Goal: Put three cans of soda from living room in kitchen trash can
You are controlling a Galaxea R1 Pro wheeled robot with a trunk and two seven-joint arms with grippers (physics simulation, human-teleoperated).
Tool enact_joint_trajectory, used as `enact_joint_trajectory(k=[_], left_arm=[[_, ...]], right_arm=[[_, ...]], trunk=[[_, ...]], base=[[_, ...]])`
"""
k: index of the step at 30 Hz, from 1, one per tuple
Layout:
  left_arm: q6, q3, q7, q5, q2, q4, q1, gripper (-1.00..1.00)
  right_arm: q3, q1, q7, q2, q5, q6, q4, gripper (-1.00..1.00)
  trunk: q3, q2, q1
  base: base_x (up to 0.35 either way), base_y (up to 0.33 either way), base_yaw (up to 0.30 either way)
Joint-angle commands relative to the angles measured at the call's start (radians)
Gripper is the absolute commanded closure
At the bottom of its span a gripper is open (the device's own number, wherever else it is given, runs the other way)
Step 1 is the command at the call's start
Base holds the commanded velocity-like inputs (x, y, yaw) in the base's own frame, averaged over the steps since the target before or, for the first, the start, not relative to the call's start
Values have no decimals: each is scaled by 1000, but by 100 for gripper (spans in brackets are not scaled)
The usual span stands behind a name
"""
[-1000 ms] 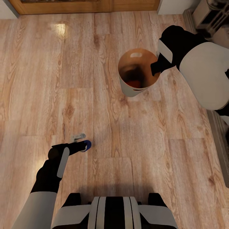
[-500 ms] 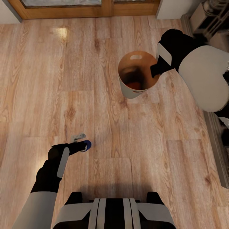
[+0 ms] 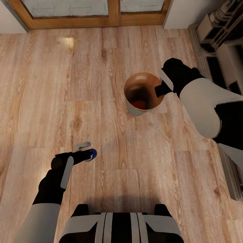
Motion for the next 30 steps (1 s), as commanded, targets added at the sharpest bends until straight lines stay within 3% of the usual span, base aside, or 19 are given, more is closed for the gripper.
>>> enact_joint_trajectory(k=[1, 4, 7, 30], left_arm=[[0, 0, 0, -1, 0, 0, 0, 100], [0, -1, 0, -1, 0, 2, 0, 100], [-1, -1, 0, -1, 0, 5, 0, 100], [-1, -4, 1, 2, 0, 5, 0, 100]], right_arm=[[-4, 12, 0, 0, -13, 0, -20, 100], [-2, 51, 0, 0, -11, 0, -99, 100], [-2, 65, 0, 0, -11, 0, -120, 100], [-4, 122, 1, -6, -13, 0, -136, 100]], trunk=[[5, 7, -4], [19, 28, -15], [33, 49, -27], [117, 210, -115]], base=[[0, 0, 0], [0, 0, 0], [0, 0, 0], [0, 0, 0]])
